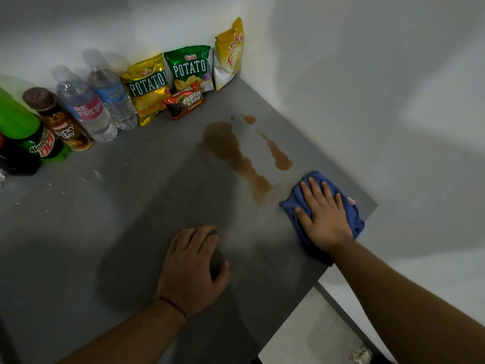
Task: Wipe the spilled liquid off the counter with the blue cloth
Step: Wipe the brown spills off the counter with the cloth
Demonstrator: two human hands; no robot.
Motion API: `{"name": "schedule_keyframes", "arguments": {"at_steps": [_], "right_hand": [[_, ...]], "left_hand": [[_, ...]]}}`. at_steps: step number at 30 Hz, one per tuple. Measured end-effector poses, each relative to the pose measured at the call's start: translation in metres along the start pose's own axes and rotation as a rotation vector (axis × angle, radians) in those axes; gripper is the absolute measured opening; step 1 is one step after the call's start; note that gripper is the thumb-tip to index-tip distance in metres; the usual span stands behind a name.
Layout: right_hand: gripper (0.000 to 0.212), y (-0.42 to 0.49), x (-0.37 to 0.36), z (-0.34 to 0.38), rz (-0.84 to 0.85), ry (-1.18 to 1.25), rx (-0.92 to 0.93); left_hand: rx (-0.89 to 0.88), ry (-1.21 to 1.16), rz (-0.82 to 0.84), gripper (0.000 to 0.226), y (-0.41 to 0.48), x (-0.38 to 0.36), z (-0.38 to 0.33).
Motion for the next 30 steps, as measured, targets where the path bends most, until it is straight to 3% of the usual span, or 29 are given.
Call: {"name": "schedule_keyframes", "arguments": {"at_steps": [4,8,12,16,20,24,30], "right_hand": [[0.071,-0.013,-0.011,0.032,0.001,-0.006,0.121],[0.065,-0.043,-0.008,0.014,0.020,0.001,0.318],[0.068,-0.015,0.004,-0.014,0.019,-0.022,0.213],[0.077,0.017,0.000,0.008,-0.008,-0.007,0.060],[0.072,0.000,-0.008,0.038,-0.010,0.014,0.177],[0.070,-0.035,-0.006,0.021,-0.026,0.047,0.366],[0.077,0.015,-0.001,0.007,-0.004,-0.008,0.172]], "left_hand": [[0.035,-0.034,-0.075,0.047,0.031,0.005,-0.005],[0.000,-0.032,-0.128,0.046,0.073,0.006,0.000],[-0.003,-0.004,-0.128,0.049,0.094,0.001,0.021],[-0.001,0.011,-0.109,0.049,0.095,-0.009,0.032],[-0.008,0.031,-0.096,0.048,0.091,-0.014,0.034],[-0.004,0.039,-0.077,0.048,0.091,-0.014,0.034],[-0.008,0.033,-0.078,0.048,0.091,-0.015,0.033]]}}
Point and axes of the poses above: each hand's wrist, its own y-axis towards the middle knuckle, its own x-axis out of the back of the hand, z = x × y, the point moved 5 cm from there along y, towards the middle knuckle, and after that the axes turned 10 degrees about -z, right-handed, at the moved point
